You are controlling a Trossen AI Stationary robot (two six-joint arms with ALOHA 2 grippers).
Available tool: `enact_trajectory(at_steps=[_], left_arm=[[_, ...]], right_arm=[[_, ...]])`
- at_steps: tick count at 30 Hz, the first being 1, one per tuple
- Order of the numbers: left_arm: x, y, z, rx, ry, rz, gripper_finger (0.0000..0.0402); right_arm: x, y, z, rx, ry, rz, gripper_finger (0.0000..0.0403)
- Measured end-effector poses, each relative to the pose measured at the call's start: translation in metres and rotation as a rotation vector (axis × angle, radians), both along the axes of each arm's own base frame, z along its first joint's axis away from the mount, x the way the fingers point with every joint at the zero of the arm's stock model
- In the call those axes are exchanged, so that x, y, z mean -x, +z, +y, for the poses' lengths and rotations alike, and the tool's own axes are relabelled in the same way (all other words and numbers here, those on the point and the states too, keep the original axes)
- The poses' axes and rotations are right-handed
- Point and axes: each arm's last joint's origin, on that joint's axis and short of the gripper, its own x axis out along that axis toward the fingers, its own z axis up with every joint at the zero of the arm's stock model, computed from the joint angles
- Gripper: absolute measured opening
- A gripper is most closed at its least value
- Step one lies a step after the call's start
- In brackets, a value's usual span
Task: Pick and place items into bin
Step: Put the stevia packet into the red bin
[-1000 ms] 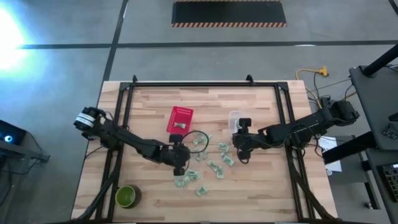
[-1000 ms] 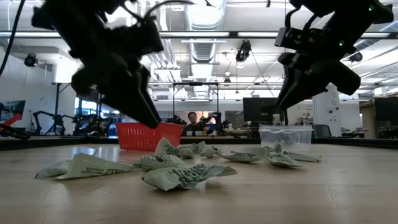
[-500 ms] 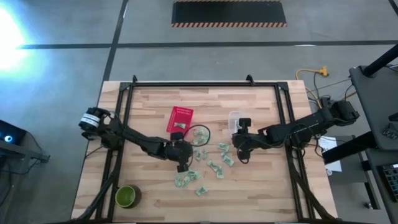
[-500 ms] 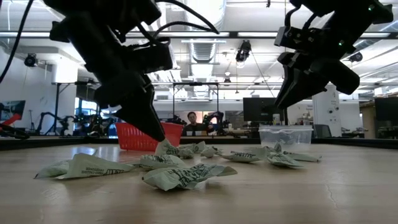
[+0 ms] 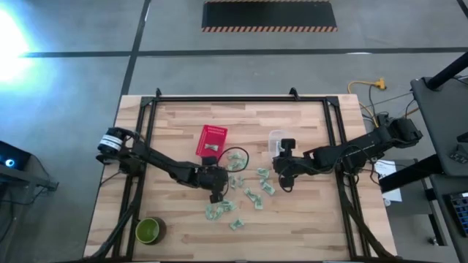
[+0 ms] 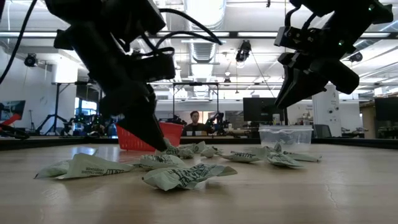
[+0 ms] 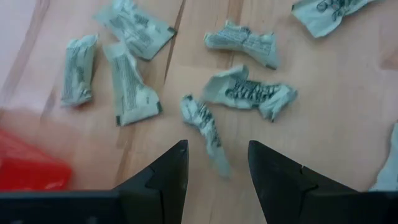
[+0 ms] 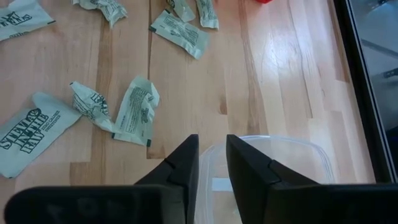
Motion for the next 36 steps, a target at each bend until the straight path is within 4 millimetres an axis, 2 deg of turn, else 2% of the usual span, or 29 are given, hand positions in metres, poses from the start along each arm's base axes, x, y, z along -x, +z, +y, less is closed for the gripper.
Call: enact_trajectory(at_steps=[6, 18, 29, 36], left_arm=[[-0.001, -0.006, 0.000, -0.007, 0.000, 0.023, 0.0135], [0.001, 0.000, 0.000, -0.013, -0.005, 0.012, 0.0007], [0.004, 0.013, 0.001, -0.050, -0.039, -0.007, 0.0001], [0.018, 0.044, 0.009, -0.171, 0.029, -0.053, 0.0001]], right_arm=[[0.000, 0.000, 0.000, -0.001, -0.002, 0.000, 0.0074], [0.000, 0.000, 0.000, -0.001, -0.002, 0.000, 0.0073], [0.000, 0.000, 0.000, -0.001, -0.002, 0.001, 0.0067], [0.000, 0.000, 0.000, -0.001, -0.002, 0.001, 0.0063]])
